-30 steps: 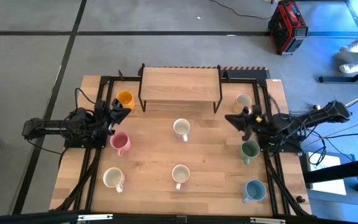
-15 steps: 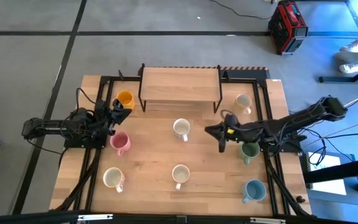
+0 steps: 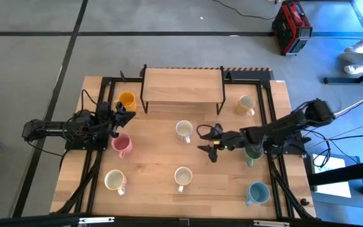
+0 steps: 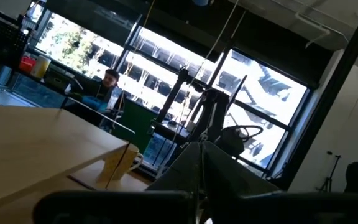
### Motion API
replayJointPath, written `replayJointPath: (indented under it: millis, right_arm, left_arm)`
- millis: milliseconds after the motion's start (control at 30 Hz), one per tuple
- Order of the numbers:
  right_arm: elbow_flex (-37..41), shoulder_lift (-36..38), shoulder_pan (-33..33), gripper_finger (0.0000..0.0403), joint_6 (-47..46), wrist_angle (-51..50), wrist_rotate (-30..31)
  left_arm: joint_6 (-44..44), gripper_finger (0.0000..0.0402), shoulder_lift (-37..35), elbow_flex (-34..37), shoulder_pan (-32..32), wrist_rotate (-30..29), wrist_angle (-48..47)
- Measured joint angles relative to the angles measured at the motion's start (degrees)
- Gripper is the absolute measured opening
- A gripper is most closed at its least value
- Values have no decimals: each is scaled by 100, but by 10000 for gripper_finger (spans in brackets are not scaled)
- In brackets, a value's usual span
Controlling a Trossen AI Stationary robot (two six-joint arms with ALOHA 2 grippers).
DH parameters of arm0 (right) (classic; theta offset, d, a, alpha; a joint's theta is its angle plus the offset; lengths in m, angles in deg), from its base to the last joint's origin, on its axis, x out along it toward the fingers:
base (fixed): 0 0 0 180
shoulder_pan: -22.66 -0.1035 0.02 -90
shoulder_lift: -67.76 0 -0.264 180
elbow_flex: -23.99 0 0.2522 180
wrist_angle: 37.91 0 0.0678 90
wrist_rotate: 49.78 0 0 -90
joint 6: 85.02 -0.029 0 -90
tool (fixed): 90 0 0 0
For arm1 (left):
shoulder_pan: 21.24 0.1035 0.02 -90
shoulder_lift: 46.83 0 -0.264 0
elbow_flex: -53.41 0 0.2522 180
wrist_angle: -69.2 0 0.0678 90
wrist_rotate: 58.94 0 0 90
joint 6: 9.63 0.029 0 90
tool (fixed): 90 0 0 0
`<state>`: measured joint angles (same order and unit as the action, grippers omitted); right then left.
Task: Place coffee mugs
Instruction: Put the blue patterned mug on the shelf
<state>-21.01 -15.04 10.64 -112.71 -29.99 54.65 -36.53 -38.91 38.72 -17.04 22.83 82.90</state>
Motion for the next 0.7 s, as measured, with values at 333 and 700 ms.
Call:
replayJointPath:
  millis: [333, 700]
  right_arm:
    - [-13, -1149, 300, 246, 850, 1623, -435]
    - [-851, -2156, 305, 237, 1224, 1756, -496]
  left_arm:
    - [-4, 14, 0, 0, 0, -2, 0]
    - [-2, 14, -4, 0, 0, -4, 0]
